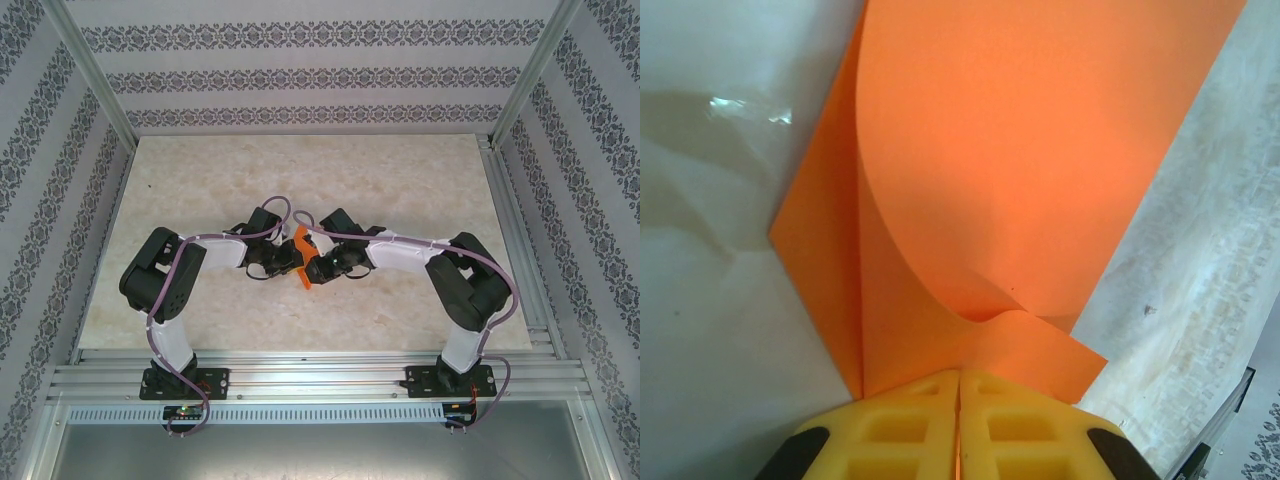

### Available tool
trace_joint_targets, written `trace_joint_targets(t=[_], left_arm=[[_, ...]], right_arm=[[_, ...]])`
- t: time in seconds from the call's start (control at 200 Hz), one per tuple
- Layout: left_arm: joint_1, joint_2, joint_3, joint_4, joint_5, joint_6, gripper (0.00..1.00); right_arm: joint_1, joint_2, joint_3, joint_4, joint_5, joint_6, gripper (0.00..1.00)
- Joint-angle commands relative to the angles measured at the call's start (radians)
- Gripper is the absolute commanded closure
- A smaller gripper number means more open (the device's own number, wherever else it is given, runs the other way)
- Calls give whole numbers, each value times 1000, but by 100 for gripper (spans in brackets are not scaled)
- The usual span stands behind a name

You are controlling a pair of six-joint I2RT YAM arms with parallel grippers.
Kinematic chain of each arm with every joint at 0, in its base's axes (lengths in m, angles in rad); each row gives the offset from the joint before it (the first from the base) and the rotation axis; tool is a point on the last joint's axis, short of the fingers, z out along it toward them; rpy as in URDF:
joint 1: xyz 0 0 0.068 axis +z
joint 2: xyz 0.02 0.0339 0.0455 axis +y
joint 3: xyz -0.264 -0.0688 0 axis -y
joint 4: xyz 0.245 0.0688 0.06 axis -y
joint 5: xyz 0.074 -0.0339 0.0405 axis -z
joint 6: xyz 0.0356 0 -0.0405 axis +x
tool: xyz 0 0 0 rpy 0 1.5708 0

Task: Fold a paper plane with a square sheet of paper (fold left side to right side)
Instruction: Third fold the triangle at the center of the table.

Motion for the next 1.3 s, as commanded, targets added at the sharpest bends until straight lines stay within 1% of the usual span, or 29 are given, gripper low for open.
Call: trace_joint_targets(t=[0.0,0.15,0.24,0.5,0.659,0.999,1.094,1.189,1.294], left_arm=[[-17,60,-15,-100,-88,28,92],[-17,59,-14,-103,-89,30,92],[-18,60,-15,-101,-87,30,92],[-18,67,-13,-103,-82,33,92],[-18,67,-13,-102,-84,30,92],[-19,68,-7,-110,-87,34,92],[-18,69,-9,-110,-88,33,92],[-20,67,-11,-110,-87,33,93],[-18,67,-9,-111,-87,37,93]], right_arm=[[-2,-73,-23,-5,31,-38,86],[27,-87,-15,38,3,-38,86],[60,-49,4,44,25,-66,86],[93,13,20,62,92,-131,87],[107,56,33,27,122,-149,87],[129,74,4,-48,171,-131,87],[110,42,-35,-8,144,-95,86],[50,-22,-80,70,41,-29,86],[-9,-77,-98,138,-59,42,83]])
